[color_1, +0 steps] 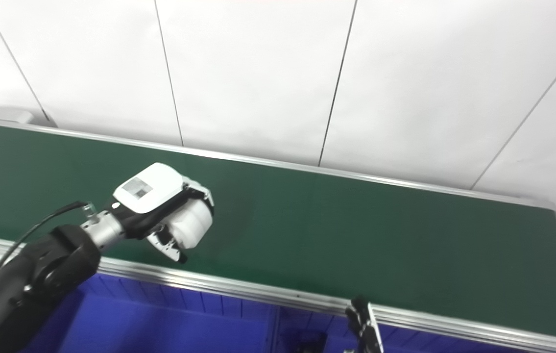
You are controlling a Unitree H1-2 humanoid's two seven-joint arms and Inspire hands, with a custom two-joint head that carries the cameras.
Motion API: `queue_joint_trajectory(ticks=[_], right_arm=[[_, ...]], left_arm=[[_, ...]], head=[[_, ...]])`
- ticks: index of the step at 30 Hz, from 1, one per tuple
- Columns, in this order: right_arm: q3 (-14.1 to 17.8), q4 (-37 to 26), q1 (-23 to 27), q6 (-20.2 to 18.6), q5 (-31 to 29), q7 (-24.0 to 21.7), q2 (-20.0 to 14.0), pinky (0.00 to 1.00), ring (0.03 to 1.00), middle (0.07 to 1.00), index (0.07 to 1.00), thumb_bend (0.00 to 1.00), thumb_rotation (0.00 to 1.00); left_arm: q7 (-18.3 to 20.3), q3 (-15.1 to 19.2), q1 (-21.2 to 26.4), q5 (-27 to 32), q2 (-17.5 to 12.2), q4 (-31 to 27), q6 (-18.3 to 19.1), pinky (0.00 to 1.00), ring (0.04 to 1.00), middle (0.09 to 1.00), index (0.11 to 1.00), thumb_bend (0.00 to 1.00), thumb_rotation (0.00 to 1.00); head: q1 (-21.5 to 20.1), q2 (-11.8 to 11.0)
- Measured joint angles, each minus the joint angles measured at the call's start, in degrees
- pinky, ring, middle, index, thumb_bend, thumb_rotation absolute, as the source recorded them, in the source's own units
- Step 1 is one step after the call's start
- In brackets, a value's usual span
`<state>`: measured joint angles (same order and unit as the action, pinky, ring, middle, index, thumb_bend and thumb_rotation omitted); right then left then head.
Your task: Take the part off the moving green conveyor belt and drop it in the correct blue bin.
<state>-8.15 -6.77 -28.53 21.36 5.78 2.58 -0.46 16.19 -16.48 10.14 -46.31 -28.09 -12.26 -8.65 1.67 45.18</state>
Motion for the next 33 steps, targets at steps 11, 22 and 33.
queue_joint_trajectory(ticks=[11, 22, 33], right_arm=[[1.0, -6.3, 0.3, -7.5, -1.6, -2.1, -1.4, 0.89, 0.898, 0.936, 0.975, 0.78, 0.94], [1.0, -7.5, 1.2, -9.4, -1.9, -2.4, -1.6, 0.86, 0.880, 0.910, 0.953, 0.74, 0.90], [1.0, -7.2, 2.2, -9.4, -1.9, -3.1, -1.6, 0.87, 0.873, 0.899, 0.950, 0.75, 0.89]], left_arm=[[2.6, 6.6, -15.5, 1.2, -1.5, -8.1, 1.8, 0.47, 0.477, 0.511, 0.461, 0.52, 0.00], [5.2, 7.5, -15.5, 1.2, -1.7, -4.1, 2.5, 0.43, 0.507, 0.516, 0.468, 0.52, 0.00], [15.3, 7.8, -15.0, 6.3, -3.0, -9.7, 8.2, 0.70, 0.773, 0.777, 0.732, 1.00, 0.24]], head=[[1.3, 4.7], [1.0, 4.5], [-0.1, 4.3]])
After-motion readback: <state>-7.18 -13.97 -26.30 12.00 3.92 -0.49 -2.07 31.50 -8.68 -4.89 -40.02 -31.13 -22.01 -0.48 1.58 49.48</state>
